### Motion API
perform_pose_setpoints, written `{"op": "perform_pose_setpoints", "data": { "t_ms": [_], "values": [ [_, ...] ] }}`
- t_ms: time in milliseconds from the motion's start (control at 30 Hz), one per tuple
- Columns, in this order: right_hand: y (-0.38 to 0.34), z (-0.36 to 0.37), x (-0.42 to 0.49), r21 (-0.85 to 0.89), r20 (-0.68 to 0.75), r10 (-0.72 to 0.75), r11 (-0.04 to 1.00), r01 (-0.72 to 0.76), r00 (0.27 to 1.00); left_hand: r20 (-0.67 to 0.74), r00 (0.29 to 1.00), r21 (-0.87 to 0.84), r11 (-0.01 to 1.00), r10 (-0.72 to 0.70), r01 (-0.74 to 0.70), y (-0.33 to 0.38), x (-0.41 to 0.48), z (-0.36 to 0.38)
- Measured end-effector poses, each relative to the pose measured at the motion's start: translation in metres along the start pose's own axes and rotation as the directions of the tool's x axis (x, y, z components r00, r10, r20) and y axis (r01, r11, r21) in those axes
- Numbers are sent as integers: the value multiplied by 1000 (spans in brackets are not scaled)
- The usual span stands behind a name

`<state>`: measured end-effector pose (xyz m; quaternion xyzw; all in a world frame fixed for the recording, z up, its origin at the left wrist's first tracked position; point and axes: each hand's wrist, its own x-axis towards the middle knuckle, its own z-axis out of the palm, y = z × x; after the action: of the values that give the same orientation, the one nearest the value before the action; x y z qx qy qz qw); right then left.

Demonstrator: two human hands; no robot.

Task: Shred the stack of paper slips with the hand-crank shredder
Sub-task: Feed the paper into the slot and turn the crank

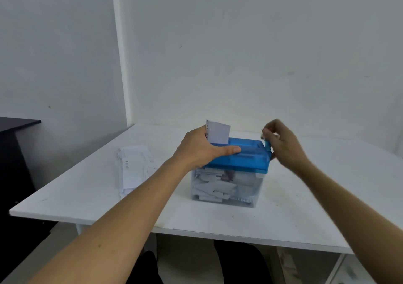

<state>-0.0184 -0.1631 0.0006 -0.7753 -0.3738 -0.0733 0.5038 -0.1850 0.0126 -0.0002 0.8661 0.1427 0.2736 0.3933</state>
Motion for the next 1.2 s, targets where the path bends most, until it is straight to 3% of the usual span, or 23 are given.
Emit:
{"op": "perform_pose_setpoints", "data": {
  "t_ms": [100, 200, 333, 467, 667, 733, 833, 933, 1033, 1200],
  "values": [
    [20, 30, -22, 75, -70, 116, 991, -111, 991, -15, 1000, 6, 1000, -4, 4, 0, -1, 1],
    [35, 44, -48, 93, -18, 233, 969, -231, 972, -22, 999, 52, 998, -35, 36, 0, -1, 2],
    [31, 33, -72, 4, 102, 283, 959, -285, 954, -41, 998, 69, 996, -48, 51, -1, -1, 2],
    [18, 4, -92, -76, 194, 241, 970, -231, 951, -41, 998, 78, 995, -55, 58, -3, 0, 2],
    [-26, -53, -85, -56, 370, 27, 998, -7, 929, -5, 998, 75, 995, -69, 70, -1, 3, 1],
    [-34, -57, -69, 4, 311, -8, 1000, 8, 950, 8, 998, 67, 996, -61, 60, -2, 3, 1],
    [-33, -46, -39, 104, 105, -13, 995, 2, 994, 7, 999, 59, 997, -45, 45, -1, 2, 1],
    [-19, -20, -12, 251, -77, 98, 965, -76, 992, -3, 999, 30, 998, -49, 49, -1, 2, 1],
    [-7, 6, 1, 410, -146, 275, 891, -195, 950, -13, 999, 2, 999, -46, 46, -4, 1, 3],
    [19, 34, -3, 406, -166, 356, 875, -265, 920, 63, 998, 55, 998, 4, -7, -6, -2, -3]
  ]
}}
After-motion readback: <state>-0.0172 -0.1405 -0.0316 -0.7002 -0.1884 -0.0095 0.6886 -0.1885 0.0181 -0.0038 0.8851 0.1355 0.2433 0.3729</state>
